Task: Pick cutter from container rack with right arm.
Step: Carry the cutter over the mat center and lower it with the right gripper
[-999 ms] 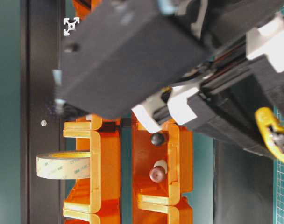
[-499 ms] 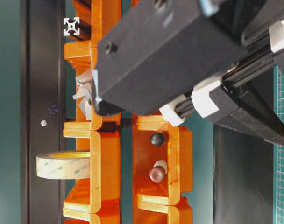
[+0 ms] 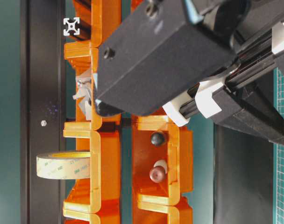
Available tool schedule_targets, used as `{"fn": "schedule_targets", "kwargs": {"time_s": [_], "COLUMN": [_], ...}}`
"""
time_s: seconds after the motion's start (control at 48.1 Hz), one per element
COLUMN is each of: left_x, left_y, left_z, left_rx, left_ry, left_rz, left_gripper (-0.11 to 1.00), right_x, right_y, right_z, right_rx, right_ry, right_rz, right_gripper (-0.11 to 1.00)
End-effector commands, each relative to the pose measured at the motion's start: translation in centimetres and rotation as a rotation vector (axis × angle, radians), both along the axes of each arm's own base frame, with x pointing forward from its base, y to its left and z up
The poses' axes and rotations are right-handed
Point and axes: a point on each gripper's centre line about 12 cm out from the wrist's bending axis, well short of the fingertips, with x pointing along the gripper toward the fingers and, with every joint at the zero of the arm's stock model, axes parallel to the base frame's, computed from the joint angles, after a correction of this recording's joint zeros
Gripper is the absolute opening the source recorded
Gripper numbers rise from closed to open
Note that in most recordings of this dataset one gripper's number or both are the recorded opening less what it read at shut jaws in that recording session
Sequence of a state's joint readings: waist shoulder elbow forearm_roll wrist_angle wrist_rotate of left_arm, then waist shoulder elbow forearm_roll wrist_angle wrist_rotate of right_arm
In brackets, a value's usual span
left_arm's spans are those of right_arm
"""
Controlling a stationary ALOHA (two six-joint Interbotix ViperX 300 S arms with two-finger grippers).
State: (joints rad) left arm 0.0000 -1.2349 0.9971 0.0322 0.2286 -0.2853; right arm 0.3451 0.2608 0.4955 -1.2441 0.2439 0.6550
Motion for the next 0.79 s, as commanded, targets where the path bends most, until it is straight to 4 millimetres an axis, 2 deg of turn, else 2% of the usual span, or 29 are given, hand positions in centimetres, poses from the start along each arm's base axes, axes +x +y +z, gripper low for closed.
{"fn": "schedule_targets", "kwargs": {"time_s": [0.0,0.062,0.166,0.27,0.499,0.77], "left_x": [-0.2,-0.2,-0.2,-0.3,-0.4,-0.4], "left_y": [-0.1,-0.1,-0.1,-0.1,-0.2,-0.3], "left_z": [1.3,1.4,1.4,1.4,1.6,1.5], "left_rx": [0.001,0.001,0.000,-0.002,-0.002,-0.002], "left_ry": [-0.031,-0.032,-0.032,-0.035,-0.041,-0.038], "left_rz": [-0.004,-0.004,-0.004,-0.010,-0.016,-0.018], "left_gripper": [0.01,0.01,0.01,0.01,0.01,0.01], "right_x": [0.0,0.0,-0.1,-0.5,-0.9,-1.4], "right_y": [-0.7,-0.7,-0.6,0.0,1.5,1.4], "right_z": [0.1,0.1,0.1,0.0,0.7,3.7], "right_rx": [0.044,0.054,0.076,0.112,0.192,0.287], "right_ry": [-0.002,0.001,0.007,0.019,0.020,-0.021], "right_rz": [-0.046,-0.056,-0.082,-0.103,-0.135,-0.201], "right_gripper": [0.28,0.35,0.60,0.71,0.72,0.73]}}
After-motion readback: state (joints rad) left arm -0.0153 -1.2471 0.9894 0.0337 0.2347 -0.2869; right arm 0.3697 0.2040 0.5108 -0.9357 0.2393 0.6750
